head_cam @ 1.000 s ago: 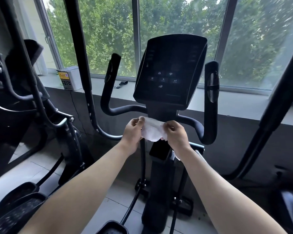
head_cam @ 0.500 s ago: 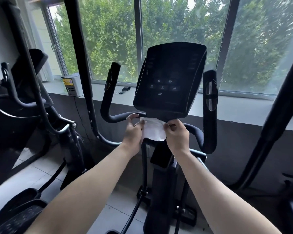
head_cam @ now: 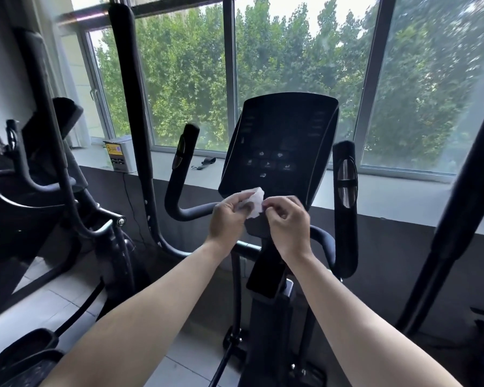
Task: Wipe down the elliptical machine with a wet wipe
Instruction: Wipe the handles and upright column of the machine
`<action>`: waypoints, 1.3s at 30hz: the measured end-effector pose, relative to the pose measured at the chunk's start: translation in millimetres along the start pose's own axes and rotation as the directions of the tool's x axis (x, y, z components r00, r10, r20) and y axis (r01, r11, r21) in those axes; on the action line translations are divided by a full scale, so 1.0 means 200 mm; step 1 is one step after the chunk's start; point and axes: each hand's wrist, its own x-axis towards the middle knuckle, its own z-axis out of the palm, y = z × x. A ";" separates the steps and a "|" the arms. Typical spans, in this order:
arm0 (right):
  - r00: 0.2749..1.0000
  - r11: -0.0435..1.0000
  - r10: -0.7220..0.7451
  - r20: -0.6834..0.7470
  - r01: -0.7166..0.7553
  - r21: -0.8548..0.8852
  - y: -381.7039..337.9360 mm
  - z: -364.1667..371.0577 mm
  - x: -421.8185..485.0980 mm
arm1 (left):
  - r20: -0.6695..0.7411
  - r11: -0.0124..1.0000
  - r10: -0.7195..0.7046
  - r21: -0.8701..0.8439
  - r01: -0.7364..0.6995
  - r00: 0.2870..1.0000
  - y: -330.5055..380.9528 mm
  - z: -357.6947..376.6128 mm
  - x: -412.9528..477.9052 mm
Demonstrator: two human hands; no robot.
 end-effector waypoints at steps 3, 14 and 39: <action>0.970 0.985 -0.107 -0.219 0.074 -0.155 0.02 -0.03 0.06 | -0.181 0.961 0.127 0.265 -0.076 0.975 0.01 -0.01 0.08; 0.945 0.977 0.178 -0.274 -0.202 -0.064 0.04 -0.08 0.18 | 0.298 0.507 0.338 0.742 -0.440 0.893 -0.22 0.19 0.09; 0.950 0.966 -0.051 -0.307 -0.031 -0.256 0.09 -0.07 0.16 | 0.469 0.430 0.418 0.652 -0.624 0.778 -0.27 0.17 -0.04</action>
